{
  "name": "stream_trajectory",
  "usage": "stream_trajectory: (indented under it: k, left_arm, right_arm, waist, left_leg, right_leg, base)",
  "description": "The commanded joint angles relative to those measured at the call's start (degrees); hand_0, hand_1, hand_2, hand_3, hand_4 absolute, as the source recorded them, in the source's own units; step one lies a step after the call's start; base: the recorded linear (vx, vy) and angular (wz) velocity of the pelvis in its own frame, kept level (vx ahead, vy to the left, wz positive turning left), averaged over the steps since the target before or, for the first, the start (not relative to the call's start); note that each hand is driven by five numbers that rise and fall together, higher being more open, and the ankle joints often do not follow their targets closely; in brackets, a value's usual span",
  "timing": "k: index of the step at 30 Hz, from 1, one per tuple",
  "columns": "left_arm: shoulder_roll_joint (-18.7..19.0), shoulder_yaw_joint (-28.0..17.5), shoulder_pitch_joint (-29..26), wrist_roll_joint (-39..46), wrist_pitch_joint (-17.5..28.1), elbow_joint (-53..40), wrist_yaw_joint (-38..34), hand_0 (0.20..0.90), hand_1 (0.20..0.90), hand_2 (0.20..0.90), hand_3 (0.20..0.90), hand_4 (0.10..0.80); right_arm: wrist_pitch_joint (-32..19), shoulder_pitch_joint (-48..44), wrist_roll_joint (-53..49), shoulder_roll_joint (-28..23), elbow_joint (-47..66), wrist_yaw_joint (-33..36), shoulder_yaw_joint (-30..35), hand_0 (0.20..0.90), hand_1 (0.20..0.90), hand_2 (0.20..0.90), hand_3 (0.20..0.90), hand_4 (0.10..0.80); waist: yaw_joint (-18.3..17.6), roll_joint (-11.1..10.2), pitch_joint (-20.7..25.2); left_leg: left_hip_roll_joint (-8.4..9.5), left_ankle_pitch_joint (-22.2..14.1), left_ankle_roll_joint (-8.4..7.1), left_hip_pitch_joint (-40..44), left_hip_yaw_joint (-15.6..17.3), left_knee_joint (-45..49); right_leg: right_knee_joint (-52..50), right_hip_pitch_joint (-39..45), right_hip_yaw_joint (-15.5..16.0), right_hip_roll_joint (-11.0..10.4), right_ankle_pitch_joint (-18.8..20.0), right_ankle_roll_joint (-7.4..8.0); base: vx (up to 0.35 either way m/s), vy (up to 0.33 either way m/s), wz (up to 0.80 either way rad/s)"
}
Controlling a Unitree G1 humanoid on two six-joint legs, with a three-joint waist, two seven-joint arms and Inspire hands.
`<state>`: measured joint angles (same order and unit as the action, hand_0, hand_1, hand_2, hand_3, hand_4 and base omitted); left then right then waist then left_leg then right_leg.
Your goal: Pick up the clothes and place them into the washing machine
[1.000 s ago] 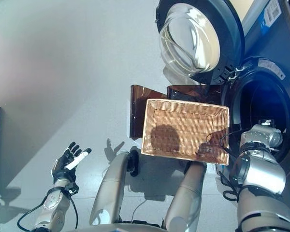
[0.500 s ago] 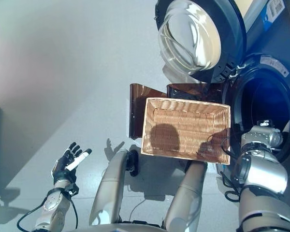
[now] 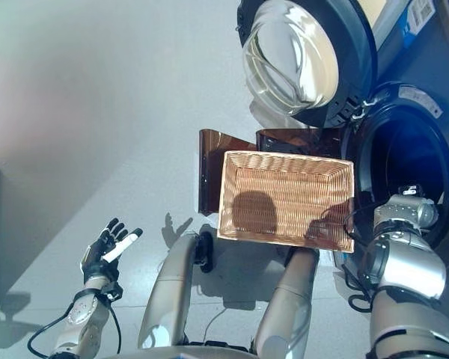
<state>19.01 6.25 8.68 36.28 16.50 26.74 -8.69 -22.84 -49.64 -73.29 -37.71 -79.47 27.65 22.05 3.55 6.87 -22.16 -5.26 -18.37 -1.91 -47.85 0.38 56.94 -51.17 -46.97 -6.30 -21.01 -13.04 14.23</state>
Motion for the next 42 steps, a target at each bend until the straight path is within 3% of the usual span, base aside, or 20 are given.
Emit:
stream_trajectory:
  k: [1,11,18,33,42]
  left_arm:
    - [5.34,-3.80,1.16,1.07,4.37,-0.44,0.20,0.900,0.900,0.900,0.900,0.800]
    - [4.45,-4.11,-0.15,0.85,4.27,2.41,2.67,0.900,0.900,0.900,0.900,0.800]
    - [3.62,-4.24,-0.63,-0.88,4.15,3.66,3.30,0.900,0.900,0.900,0.900,0.800]
    - [-0.20,-4.70,-0.94,-4.58,3.40,7.17,2.57,0.900,0.900,0.900,0.900,0.800]
    - [-2.02,-5.98,-0.29,-6.54,3.22,10.26,2.64,0.900,0.900,0.900,0.900,0.800]
  right_arm:
    - [-2.81,0.86,6.12,-0.79,2.60,-2.98,-5.94,0.900,0.900,0.900,0.900,0.800]
    - [1.58,5.58,13.44,4.09,4.25,-7.95,-11.11,0.900,0.900,0.900,0.900,0.800]
    - [4.20,10.88,20.54,7.60,4.93,-9.16,-14.11,0.900,0.900,0.900,0.900,0.800]
    - [2.64,24.08,19.40,21.72,10.82,-11.86,-14.97,0.900,0.900,0.900,0.900,0.800]
    - [3.36,33.01,24.81,26.04,16.01,-13.48,-18.67,0.900,0.900,0.900,0.900,0.800]
  waist:
    - [0.10,-2.88,3.14]
    - [0.88,-5.65,4.12]
    - [0.38,-7.23,5.33]
    - [-1.27,-9.29,12.06]
    - [-2.44,-9.80,16.37]
  left_leg:
    - [-3.16,9.49,-5.59,4.85,-3.57,-14.06]
    - [-3.01,16.83,-6.41,17.02,-2.90,-32.18]
    - [-3.61,21.34,-6.91,24.36,-2.36,-42.27]
    - [-4.95,25.15,-7.12,36.22,0.43,-55.93]
    - [-5.51,25.77,-7.25,41.79,2.36,-60.70]
  right_leg:
    - [7.41,4.89,0.35,-1.21,6.44,-3.75]
    - [26.05,20.10,7.81,-1.92,13.61,-1.29]
    - [36.41,28.35,11.54,-1.92,18.18,-0.50]
    - [48.50,37.64,14.85,-0.78,23.09,0.60]
    - [50.41,40.78,15.04,0.13,23.34,0.77]
  base:
    - [0.000,0.000,0.00]
    - [0.051,-0.038,0.01]
    - [0.067,-0.028,0.05]
    - [0.080,-0.006,-0.04]
    - [0.076,0.000,-0.07]
